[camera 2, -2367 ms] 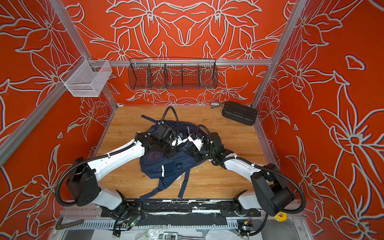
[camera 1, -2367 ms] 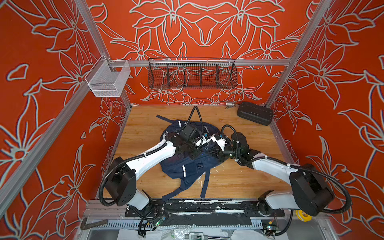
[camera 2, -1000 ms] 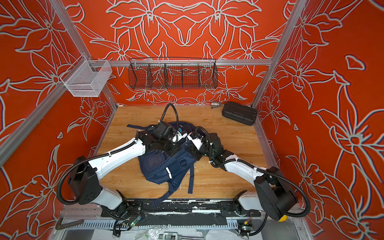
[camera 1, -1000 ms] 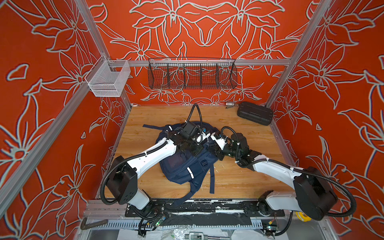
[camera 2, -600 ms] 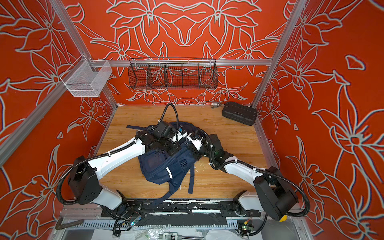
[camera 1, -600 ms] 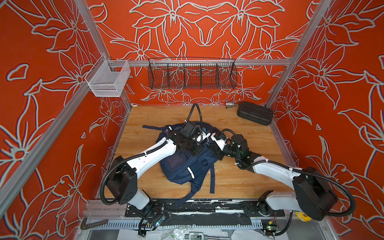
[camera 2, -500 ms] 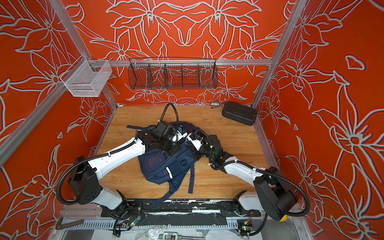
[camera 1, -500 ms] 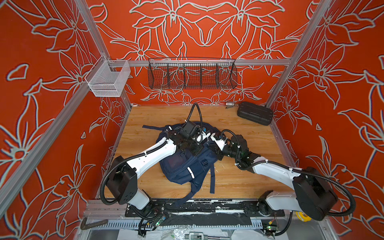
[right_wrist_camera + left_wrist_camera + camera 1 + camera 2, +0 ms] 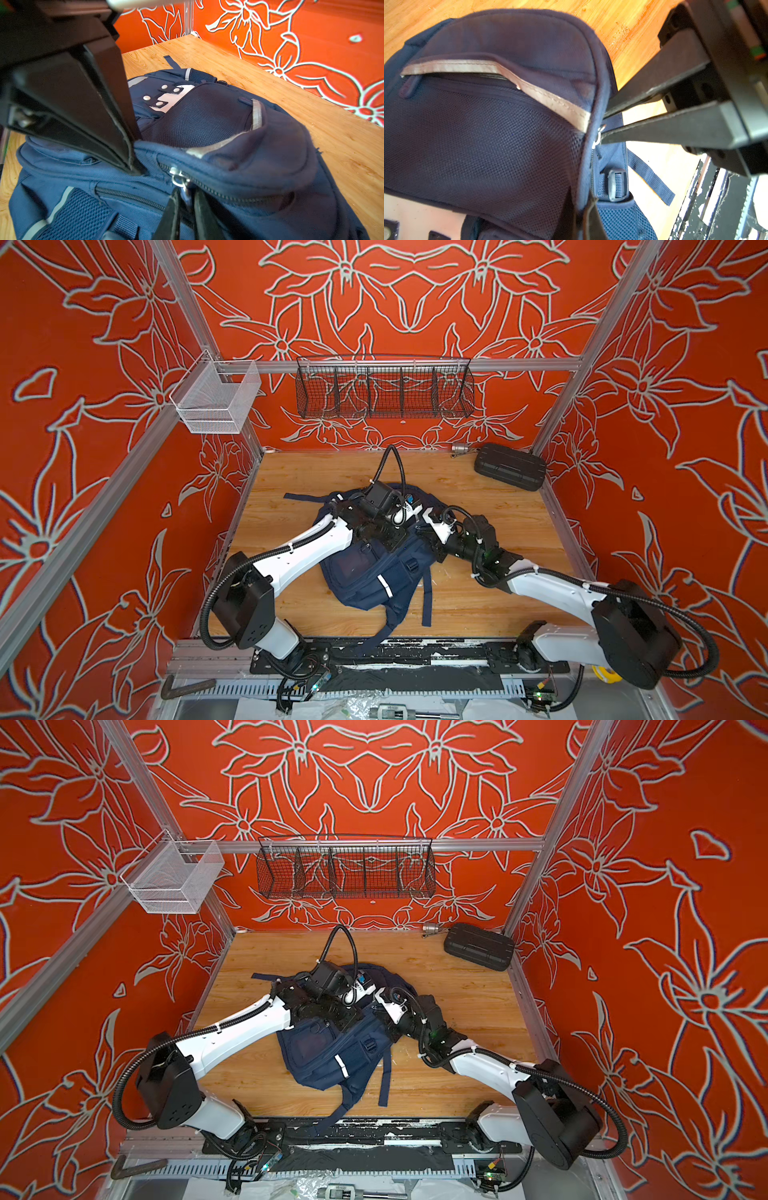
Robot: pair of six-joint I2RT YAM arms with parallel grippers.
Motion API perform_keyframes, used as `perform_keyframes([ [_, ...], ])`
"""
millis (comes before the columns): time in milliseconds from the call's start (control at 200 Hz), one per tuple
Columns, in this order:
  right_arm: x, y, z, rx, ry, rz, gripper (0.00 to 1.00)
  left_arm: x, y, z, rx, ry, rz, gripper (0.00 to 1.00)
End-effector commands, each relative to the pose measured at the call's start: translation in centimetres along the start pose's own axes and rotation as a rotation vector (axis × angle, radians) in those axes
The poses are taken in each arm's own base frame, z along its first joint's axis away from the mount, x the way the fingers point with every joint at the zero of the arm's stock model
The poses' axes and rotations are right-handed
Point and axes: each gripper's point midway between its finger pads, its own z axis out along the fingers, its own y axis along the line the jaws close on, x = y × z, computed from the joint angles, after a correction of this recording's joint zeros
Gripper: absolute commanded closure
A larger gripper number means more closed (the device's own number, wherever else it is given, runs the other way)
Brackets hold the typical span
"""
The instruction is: Pack the student bag
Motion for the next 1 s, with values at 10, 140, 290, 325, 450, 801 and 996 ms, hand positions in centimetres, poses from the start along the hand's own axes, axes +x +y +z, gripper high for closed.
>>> perform_keyframes([
  [10, 0.5, -1.6, 0.3, 0.080, 0.014, 0.007, 0.85, -4.7, -3.8, -2.4, 0.151, -0.158, 0.073, 1.00],
  [140, -0.1, -1.4, 0.3, 0.067, -0.010, 0.006, 0.95, -4.5, -3.7, -2.2, 0.151, -0.153, 0.070, 1.00],
  [290, 0.1, -1.2, 0.1, 0.061, 0.001, 0.011, 1.00, -4.1, -3.5, -2.1, 0.141, -0.139, 0.072, 1.00],
  [325, 0.4, -1.3, 0.0, 0.069, 0.014, 0.009, 1.00, -3.9, -3.5, -2.1, 0.139, -0.133, 0.074, 1.00],
  [450, 1.5, -2.2, -0.6, 0.128, 0.067, -0.001, 1.00, -3.2, -2.9, -2.5, 0.116, -0.113, 0.073, 1.00],
  [801, 3.2, -5.7, -3.4, 0.308, 0.237, 0.029, 1.00, 1.3, -0.2, -2.3, -0.017, 0.070, 0.074, 1.00],
  [996, 4.6, -8.7, -3.3, 0.351, 0.315, 0.154, 1.00, 1.5, -0.9, -2.8, 0.012, 0.044, 0.087, 1.00],
])
